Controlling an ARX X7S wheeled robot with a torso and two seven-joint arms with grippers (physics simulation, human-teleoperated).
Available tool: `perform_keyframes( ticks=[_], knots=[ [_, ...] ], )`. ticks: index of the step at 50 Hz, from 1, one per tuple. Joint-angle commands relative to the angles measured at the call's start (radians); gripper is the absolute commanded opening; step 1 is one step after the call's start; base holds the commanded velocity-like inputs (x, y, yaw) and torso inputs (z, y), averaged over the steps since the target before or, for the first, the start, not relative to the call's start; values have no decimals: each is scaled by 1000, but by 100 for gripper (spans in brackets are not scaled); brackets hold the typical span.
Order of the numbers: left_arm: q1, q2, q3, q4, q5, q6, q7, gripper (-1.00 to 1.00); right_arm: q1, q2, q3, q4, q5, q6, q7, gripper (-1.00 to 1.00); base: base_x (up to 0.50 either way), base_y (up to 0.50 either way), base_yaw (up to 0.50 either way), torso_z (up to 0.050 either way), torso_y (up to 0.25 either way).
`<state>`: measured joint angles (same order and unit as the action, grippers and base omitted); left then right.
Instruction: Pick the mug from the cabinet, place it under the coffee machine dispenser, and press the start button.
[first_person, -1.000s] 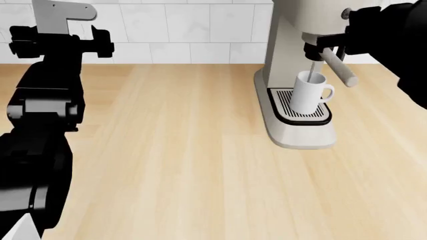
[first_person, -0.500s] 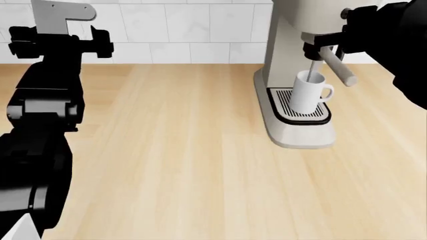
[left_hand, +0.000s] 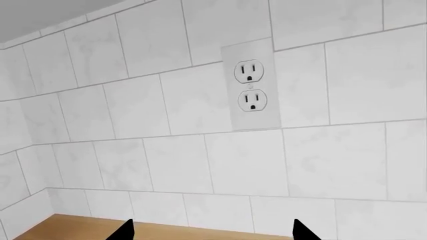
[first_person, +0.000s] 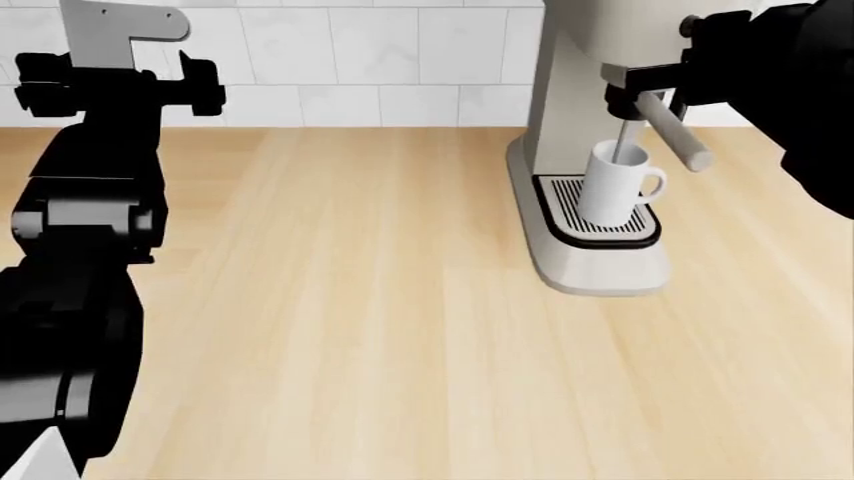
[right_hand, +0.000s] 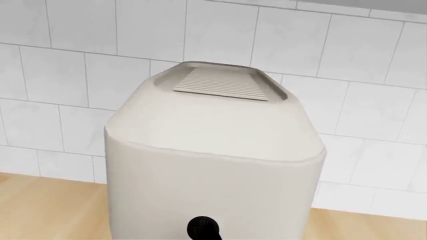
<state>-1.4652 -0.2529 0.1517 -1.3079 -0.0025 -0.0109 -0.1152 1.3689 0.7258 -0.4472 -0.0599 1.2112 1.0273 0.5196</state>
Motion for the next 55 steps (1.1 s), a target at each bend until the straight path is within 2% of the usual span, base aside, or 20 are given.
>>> perform_keyframes(
  ticks=[1, 27, 38, 44, 45, 47, 48, 52, 55],
  knots=[
    [-3, -1, 1, 0, 1, -1, 1, 100, -10, -18, -10, 26, -15, -1, -4, -100, 0, 0, 0, 0, 0],
    [-4, 1, 1, 0, 0, -2, 2, 100, -26, -1, 11, -5, 20, 1, 16, -100, 0, 0, 0, 0, 0],
    [-3, -1, 0, 0, 0, -2, 1, 100, -125, 142, 173, -232, 275, 31, 155, -100, 0, 0, 0, 0, 0],
    [-11, -1, 2, 6, -4, 16, 32, 100, -161, 255, 317, -390, 512, -10, 307, -100, 0, 0, 0, 0, 0],
    [-5, -3, 2, 33, -6, 9, 42, 100, -166, 271, 336, -416, 540, -20, 336, -100, 0, 0, 0, 0, 0],
    [115, -26, -11, 333, -30, -178, 63, 100, -186, 293, 364, -456, 577, -40, 380, -100, 0, 0, 0, 0, 0],
    [185, -40, -19, 483, -47, -286, 74, 100, -197, 298, 376, -477, 574, -48, 392, 100, 0, 0, 0, 0, 0],
    [359, -78, -35, 1060, -106, -542, 109, 100, -216, 308, 403, -540, 552, -66, 424, 100, 0, 0, 0, 0, 0],
    [439, -102, -57, 1338, -154, -688, 122, 100, -231, 310, 421, -579, 555, -84, 454, 100, 0, 0, 0, 0, 0]
  ],
)
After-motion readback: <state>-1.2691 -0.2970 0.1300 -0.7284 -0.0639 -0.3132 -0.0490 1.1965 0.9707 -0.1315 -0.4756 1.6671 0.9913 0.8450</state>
